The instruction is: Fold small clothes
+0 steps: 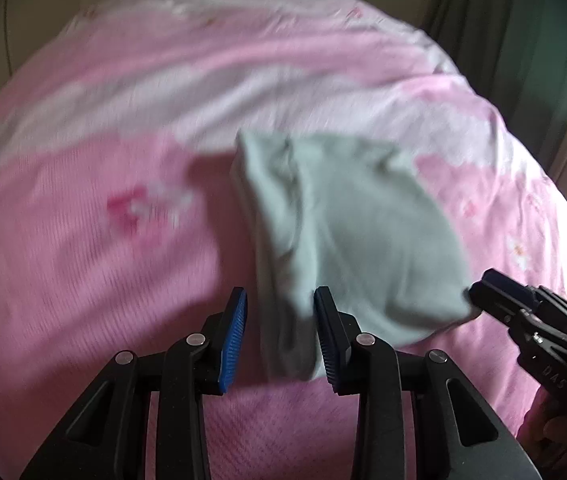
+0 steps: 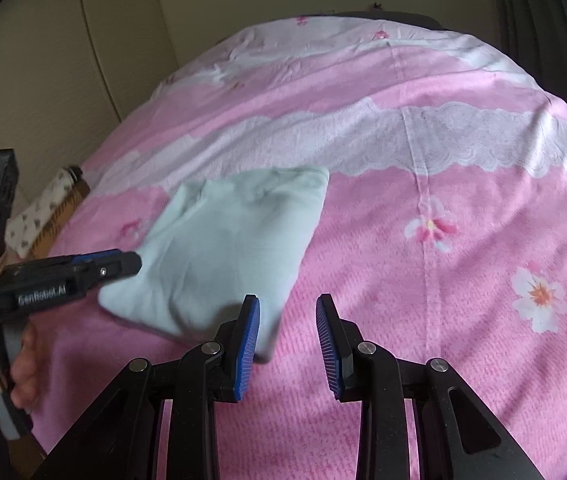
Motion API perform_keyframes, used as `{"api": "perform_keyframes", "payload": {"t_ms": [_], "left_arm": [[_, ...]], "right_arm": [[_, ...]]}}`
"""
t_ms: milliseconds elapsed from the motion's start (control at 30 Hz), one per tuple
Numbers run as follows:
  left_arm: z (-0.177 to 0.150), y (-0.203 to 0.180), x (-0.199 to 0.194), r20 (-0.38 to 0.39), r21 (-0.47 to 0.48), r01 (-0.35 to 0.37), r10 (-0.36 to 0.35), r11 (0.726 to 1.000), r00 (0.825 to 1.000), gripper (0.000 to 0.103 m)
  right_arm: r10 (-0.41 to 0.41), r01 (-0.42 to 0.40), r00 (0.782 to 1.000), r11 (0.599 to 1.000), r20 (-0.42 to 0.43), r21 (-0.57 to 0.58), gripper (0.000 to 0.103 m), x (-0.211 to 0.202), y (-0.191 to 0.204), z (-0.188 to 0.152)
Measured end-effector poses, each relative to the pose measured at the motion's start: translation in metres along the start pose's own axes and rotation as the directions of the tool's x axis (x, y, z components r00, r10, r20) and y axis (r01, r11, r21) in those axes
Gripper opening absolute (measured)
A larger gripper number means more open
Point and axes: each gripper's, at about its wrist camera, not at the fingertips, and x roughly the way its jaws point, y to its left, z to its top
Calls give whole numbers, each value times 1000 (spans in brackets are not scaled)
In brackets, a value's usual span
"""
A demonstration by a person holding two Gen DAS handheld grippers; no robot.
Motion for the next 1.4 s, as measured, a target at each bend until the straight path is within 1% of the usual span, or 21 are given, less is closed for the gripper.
{"api": "perform_keyframes", "payload": {"t_ms": [67, 200, 333, 367, 400, 433, 500, 533, 567, 667, 733, 833, 967, 1033, 1167, 1233, 1267, 1400], "left_arm": [[-8, 6, 6, -4, -19, -3, 3, 1000, 1000, 36], [-14, 6, 4, 10, -14, -10, 11, 1000, 1000, 37], [-18, 6, -13, 40, -24, 9, -8, 1000, 999, 36], [-19, 7, -19, 50, -37, 15, -13, 999, 999, 37], [-21, 8, -24, 58, -56, 17, -13, 998, 998, 38], [-24, 11, -29, 67, -82, 22, -17, 996, 998, 45], [-31, 13, -36, 91, -164, 34, -19, 986, 996, 54], [-36, 14, -39, 110, -208, 53, -30, 977, 993, 56], [-39, 14, -40, 116, -226, 58, -32, 972, 993, 56], [-45, 7, -31, 96, -266, 35, -9, 963, 995, 56], [-46, 4, -26, 86, -290, 37, -13, 956, 996, 58], [-46, 3, -21, 107, -331, 37, -1, 943, 994, 61], [-47, 5, -13, 122, -379, 47, 0, 924, 992, 62], [-47, 6, -12, 133, -398, 64, -11, 915, 991, 65], [-46, 2, -7, 140, -390, 74, -20, 918, 990, 72], [-45, 0, -5, 141, -378, 73, -20, 923, 990, 72], [-44, -1, -4, 143, -376, 76, -23, 924, 989, 72], [-40, 2, -1, 155, -392, 108, -50, 914, 987, 72]], "right_arm": [[-18, 18, 999, 1000, -29, -10, 31, 5, -1, -5], [-38, 38, 996, 999, -76, -2, 31, 15, -9, -15], [-22, 22, 998, 1000, -56, -2, 31, 7, -14, -14], [-7, 7, 999, 1000, -44, 3, 31, 3, -16, -10], [5, -4, 999, 1000, -39, 10, 31, 0, -18, -8], [20, -19, 999, 1000, -32, 24, 31, -3, -23, -4], [46, -45, 999, 998, -20, 48, 41, -7, -30, 2], [58, -57, 998, 997, -9, 59, 50, -9, -33, 5], [70, -70, 998, 995, 10, 70, 54, -13, -38, 8], [97, -100, 995, 991, 31, 85, 58, -15, -45, 17], [149, -153, 988, 983, 42, 106, 58, -15, -53, 25], [203, -207, 978, 973, 40, 107, 58, -9, -58, 38], [286, -283, 958, 953, -7, 106, 59, 13, -62, 57], [315, -309, 948, 945, -38, 108, 59, 25, -65, 63], [322, -312, 945, 941, -58, 131, 59, 46, -68, 73], [335, -323, 940, 935, -66, 150, 59, 55, -71, 77], [350, -335, 934, 928, -73, 164, 59, 61, -72, 80], [374, -347, 921, 914, -108, 208, 59, 82, -76, 82]]}}
